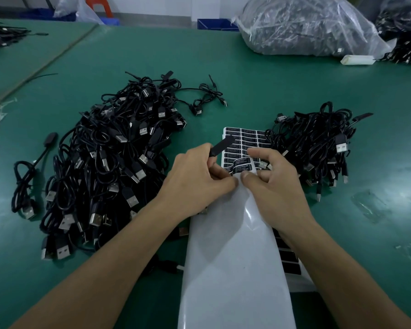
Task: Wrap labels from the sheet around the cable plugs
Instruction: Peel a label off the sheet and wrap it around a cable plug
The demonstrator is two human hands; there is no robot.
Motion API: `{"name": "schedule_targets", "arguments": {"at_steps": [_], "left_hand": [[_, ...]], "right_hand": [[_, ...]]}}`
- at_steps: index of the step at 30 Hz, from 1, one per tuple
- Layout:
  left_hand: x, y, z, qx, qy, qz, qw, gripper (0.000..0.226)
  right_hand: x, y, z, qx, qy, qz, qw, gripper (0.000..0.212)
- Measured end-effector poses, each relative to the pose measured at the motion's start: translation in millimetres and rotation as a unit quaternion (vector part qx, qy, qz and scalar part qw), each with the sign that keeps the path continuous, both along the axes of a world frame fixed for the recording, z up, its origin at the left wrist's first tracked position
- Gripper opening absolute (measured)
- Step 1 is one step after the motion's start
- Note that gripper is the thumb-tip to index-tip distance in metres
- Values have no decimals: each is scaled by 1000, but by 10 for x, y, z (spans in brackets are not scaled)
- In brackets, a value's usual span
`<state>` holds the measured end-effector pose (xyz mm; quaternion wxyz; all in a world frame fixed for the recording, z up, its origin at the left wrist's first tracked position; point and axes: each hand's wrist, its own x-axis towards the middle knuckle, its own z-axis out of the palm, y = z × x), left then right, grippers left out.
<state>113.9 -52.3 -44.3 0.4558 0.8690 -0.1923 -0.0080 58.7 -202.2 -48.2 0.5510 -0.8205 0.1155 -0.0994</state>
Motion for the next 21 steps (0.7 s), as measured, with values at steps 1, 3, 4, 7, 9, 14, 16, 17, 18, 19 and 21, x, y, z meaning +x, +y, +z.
{"name": "schedule_targets", "arguments": {"at_steps": [1, 3, 4, 7, 9, 14, 16, 17, 18, 19, 21], "left_hand": [[-2, -1, 5, 2, 0, 0, 1000, 48], [-5, 0, 15, 2, 1, 3, 1000, 48], [-5, 1, 16, 1, 3, 4, 1000, 48], [3, 4, 6, 4, 6, 2, 1000, 48], [13, 0, -3, 8, 6, 2, 1000, 45], [23, -6, -23, -7, 5, 9, 1000, 37], [32, -5, -23, -34, 2, 17, 999, 39], [39, -3, -18, -53, 7, 23, 998, 39], [45, -1, -11, -78, 18, 31, 996, 39], [52, 2, -5, -104, 34, 39, 993, 39], [83, 12, -17, -150, 61, 48, 986, 40]], "right_hand": [[0, 6, 6, 2, 2, 0, 1000, 39], [1, 11, 16, 3, 3, -4, 1000, 39], [5, 11, 18, 2, 2, -6, 1000, 39], [6, 3, 5, 3, -2, -9, 1000, 38], [2, -6, -11, 9, -4, -10, 1000, 38], [5, -22, -36, 5, -5, -21, 1000, 36], [-11, -30, -41, -58, -7, -30, 998, 36], [-24, -35, -40, -114, -1, -32, 993, 37], [-40, -35, -31, -180, 10, -36, 983, 39], [-58, -32, -12, -246, 23, -44, 968, 42], [-80, -21, 24, -329, 26, -59, 942, 48]]}}
